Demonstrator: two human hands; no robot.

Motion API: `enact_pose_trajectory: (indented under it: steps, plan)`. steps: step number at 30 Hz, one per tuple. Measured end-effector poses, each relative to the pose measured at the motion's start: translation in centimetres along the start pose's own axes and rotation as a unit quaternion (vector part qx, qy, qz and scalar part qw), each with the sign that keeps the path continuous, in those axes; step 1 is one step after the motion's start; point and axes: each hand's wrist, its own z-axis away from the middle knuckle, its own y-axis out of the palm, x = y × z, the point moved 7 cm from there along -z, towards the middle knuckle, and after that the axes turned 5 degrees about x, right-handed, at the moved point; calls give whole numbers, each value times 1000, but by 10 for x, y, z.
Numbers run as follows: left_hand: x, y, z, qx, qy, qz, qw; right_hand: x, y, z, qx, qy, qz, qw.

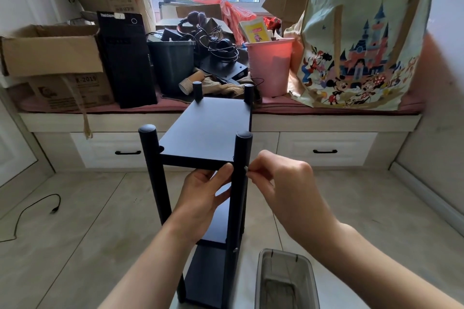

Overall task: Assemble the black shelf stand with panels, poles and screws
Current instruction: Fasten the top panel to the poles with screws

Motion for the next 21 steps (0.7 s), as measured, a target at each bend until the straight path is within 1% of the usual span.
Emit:
enact_pose_trajectory:
  steps: [2,3,5,6,7,8,10,12,15,18,21]
  plan:
    - [0,-1,0,1,-3,-2,1000,-9,1,0,5,67,-74,995]
    - [1,-1,-1,2,-3,-3,1000,-15,3,1,10,117,-132,984]
    - [0,-1,0,4,-4,-8,1000,-23,8,3,18,197,-245,949]
    - [0,-1,0,4,-5,-9,1000,-26,10,3,19,215,-274,937]
    - [0,-1,0,4,-6,-10,1000,-25,11,4,19,220,-283,933]
    - [0,-1,0,3,-7,-10,1000,-24,11,4,17,213,-269,939]
    - [0,0,0,-2,-7,-9,1000,-18,9,4,7,171,-195,966]
    - [0,-2,-1,-12,-7,-3,1000,-12,9,4,-1,132,-146,980]
    - [-1,-2,-1,-13,-10,6,1000,-10,8,3,-11,110,-123,986]
    - [-1,-2,0,-3,-8,8,1000,-8,8,3,-5,102,-118,988]
    - [-2,-1,1,5,0,6,1000,-12,9,3,-4,130,-136,982]
